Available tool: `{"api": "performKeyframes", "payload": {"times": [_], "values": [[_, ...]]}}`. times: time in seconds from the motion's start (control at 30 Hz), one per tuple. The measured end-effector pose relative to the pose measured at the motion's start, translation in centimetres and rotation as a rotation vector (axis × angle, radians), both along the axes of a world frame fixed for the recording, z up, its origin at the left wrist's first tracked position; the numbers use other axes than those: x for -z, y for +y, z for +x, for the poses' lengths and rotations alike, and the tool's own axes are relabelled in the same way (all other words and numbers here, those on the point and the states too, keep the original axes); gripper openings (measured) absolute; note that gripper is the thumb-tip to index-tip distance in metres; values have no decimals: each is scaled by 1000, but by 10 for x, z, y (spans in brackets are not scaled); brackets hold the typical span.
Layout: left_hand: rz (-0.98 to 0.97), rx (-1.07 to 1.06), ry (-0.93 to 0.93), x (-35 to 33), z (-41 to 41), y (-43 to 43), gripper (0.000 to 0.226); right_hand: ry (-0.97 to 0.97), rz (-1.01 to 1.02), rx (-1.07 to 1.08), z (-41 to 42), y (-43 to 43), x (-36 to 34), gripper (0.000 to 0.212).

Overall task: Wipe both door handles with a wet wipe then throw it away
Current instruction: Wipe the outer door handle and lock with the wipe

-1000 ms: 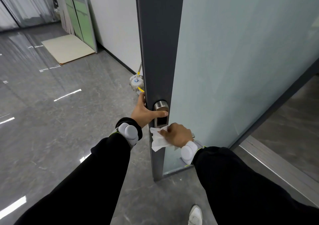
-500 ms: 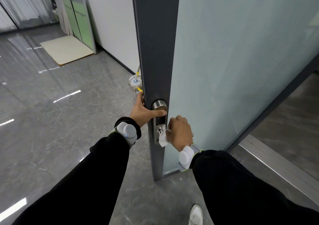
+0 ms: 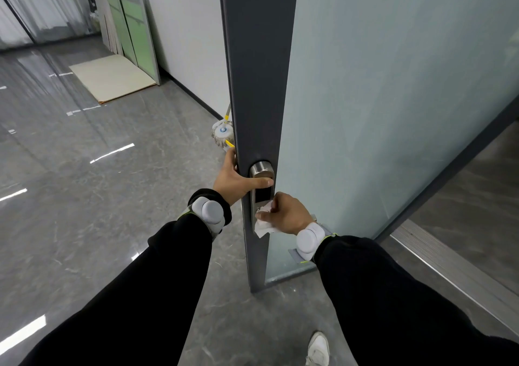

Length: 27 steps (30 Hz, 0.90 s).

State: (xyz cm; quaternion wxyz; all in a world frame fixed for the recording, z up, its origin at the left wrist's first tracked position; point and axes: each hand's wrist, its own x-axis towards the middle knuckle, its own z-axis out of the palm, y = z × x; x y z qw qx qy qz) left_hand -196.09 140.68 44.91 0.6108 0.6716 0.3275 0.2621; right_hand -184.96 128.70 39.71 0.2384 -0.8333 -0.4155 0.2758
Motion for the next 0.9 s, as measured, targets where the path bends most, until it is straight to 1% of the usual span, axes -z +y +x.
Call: {"api": "performKeyframes", "payload": {"times": [0.13, 0.27, 0.33, 0.4, 0.5, 0.67, 0.8, 0.9], "values": [[-11, 12, 1, 0, 0, 2, 95, -44, -31, -88, 1, -4, -2, 39], [-9, 18, 14, -2, -1, 0, 95, -122, 28, -245, 7, -20, 3, 43], [-2, 20, 17, -2, -1, 0, 95, -223, 32, -320, 7, -24, 5, 42], [-1, 17, 15, -3, -2, 1, 97, -368, 13, -387, 7, -28, 8, 38], [-2, 19, 28, -4, -2, 0, 100, -537, 19, -422, 14, -34, 14, 37], [9, 12, 39, -5, -3, -1, 97, -561, 7, -428, 22, -35, 11, 31], [12, 12, 34, -7, -3, -2, 95, -628, -52, -428, 32, -38, 10, 42], [15, 11, 36, -8, -3, -1, 96, -603, -115, -413, 40, -32, 12, 51]]}}
